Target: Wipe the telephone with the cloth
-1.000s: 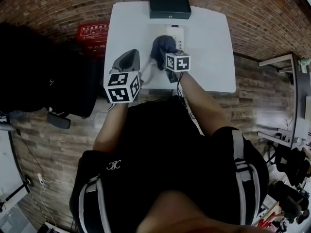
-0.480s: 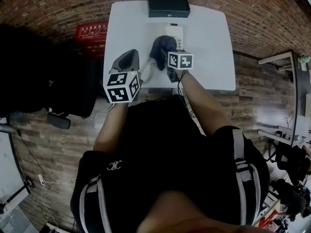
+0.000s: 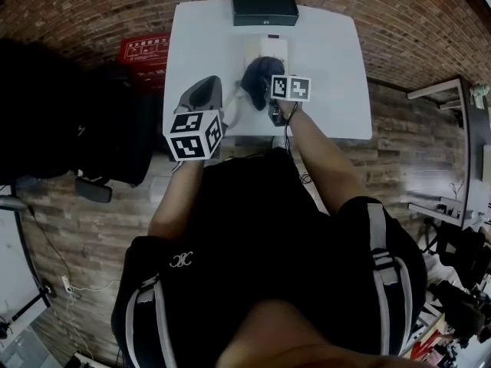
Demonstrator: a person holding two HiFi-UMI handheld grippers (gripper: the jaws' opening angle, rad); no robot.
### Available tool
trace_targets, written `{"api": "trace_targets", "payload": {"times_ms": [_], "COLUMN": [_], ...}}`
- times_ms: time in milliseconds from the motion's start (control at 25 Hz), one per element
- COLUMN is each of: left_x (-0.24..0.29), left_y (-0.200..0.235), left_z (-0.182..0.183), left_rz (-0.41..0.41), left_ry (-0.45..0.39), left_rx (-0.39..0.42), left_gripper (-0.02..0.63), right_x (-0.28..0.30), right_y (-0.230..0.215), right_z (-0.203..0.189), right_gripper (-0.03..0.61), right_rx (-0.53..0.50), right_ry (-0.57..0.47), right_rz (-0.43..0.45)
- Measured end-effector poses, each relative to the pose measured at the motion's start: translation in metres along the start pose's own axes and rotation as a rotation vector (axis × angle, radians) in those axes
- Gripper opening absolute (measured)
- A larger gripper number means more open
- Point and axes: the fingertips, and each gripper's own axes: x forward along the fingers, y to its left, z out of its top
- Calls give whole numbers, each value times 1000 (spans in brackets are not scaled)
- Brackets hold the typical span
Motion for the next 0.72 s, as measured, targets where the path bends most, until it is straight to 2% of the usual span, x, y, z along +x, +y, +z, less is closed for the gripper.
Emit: {"api": "trace_targets", "payload": {"times_ms": [80, 120, 280, 520, 720], "left_x": [0, 1, 2, 4, 5], "left_y": [-3, -4, -7, -13, -12], "left_z": [0, -1, -5, -12, -16], "left_rz": [-6, -9, -15, -21, -17], "left_ry": [2, 5, 15, 32, 39], "left_rx": [6, 7, 7, 4, -4], "left_gripper": [2, 2, 2, 2, 2], "right_x": [2, 3, 3, 2, 3], "right_y": [-19, -26, -28, -29, -27], "right_z": [-10, -14, -17, -18, -17], "right_gripper": [37, 37, 37, 37, 37], "right_rx": [-21, -27, -82, -65, -110], "right_ry": [60, 79, 104, 108, 107], "right_rz": [-89, -107, -119, -115, -85]}}
